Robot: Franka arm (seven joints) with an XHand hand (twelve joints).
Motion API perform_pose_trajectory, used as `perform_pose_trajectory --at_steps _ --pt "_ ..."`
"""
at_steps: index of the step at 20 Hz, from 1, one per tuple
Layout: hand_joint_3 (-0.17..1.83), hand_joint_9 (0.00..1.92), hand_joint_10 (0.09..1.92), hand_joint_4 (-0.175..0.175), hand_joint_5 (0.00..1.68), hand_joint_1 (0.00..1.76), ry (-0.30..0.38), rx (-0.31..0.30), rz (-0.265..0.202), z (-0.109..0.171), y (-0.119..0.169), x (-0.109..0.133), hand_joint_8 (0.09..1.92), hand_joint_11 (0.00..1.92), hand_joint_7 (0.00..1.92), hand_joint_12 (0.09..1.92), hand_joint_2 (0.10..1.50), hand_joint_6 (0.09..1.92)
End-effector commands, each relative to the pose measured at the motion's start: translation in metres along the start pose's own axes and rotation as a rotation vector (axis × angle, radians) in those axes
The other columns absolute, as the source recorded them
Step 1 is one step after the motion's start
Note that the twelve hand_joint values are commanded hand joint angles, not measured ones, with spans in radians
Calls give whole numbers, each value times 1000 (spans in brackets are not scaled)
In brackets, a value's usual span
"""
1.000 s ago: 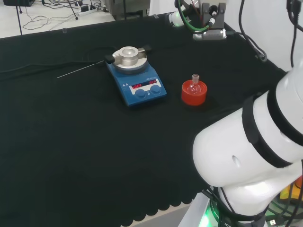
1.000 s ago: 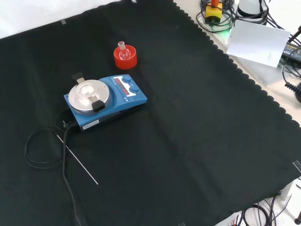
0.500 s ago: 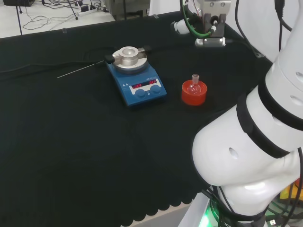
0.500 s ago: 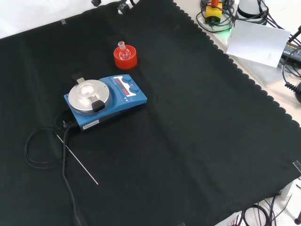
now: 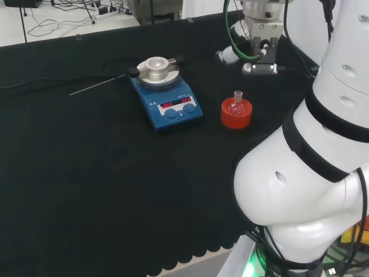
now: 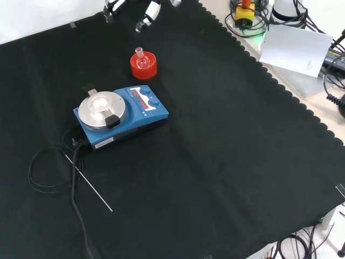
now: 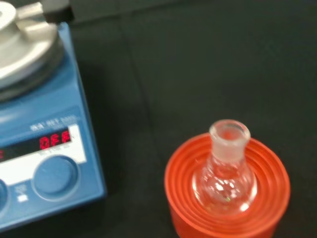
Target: Pick up the round-bottom flask.
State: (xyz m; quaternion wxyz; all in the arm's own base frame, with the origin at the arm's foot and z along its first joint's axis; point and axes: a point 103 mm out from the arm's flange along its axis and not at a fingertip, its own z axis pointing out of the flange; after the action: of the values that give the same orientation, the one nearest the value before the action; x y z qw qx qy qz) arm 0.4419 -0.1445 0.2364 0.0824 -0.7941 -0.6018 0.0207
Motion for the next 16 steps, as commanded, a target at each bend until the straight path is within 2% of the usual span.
perform_pose_trajectory --at_steps 1,6,16 --pt "475 302 714 -32 529 703 39 14 32 38 12 -28 639 0 154 1417 834 97" --pt "480 315 716 -38 542 733 67 43 47 61 8 -33 644 0 162 1427 803 101" --pt "575 345 704 -46 646 861 60 76 51 94 3 -31 650 6 171 1440 682 172"
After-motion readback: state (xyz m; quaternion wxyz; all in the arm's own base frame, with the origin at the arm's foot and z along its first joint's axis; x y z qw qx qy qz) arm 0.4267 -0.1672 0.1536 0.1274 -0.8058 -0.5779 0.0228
